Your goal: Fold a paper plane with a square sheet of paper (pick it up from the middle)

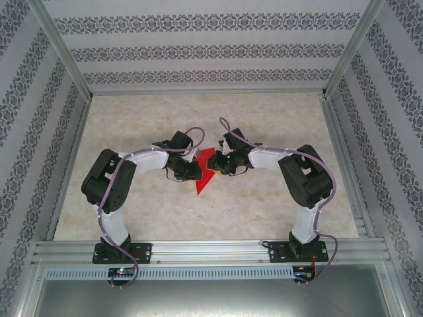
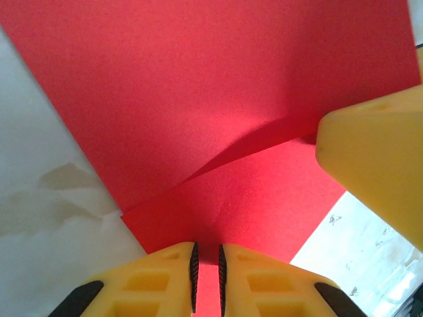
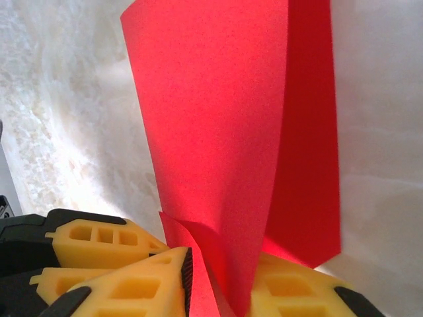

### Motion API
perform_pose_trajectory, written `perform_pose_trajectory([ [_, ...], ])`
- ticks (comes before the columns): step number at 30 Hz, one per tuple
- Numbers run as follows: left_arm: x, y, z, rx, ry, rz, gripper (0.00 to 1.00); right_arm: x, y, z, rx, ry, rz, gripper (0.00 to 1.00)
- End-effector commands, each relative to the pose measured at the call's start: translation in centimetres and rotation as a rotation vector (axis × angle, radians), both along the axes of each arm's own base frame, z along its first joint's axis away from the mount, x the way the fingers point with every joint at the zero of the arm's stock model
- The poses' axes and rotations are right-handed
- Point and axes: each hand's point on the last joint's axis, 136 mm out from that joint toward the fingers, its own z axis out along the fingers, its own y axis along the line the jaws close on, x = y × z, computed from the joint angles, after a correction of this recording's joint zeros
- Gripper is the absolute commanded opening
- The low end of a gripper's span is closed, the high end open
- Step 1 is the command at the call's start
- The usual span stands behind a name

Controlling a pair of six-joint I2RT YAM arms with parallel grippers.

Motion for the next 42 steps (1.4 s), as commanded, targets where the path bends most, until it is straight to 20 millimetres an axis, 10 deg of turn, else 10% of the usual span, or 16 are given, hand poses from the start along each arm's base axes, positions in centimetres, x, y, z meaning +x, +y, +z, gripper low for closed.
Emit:
perform_pose_trajectory([
  [1,0.1,0.0,0.0,-0.014,0.005,-0.017,0.20,-0.7,0.5,0.3,0.016,0.001,0.018,0.23],
  [18,1.5,0.0,1.1,-0.019,-0.006,-0.031,0.17,-0.7,-0.8,-2.3,-0.102,0.020,0.028,0.10],
  [42,1.4,0.9,-1.7,0.041,0.032,-0.038,0.11,-1.5,0.5,0.3,0.037,0.007,0.015,0.21],
])
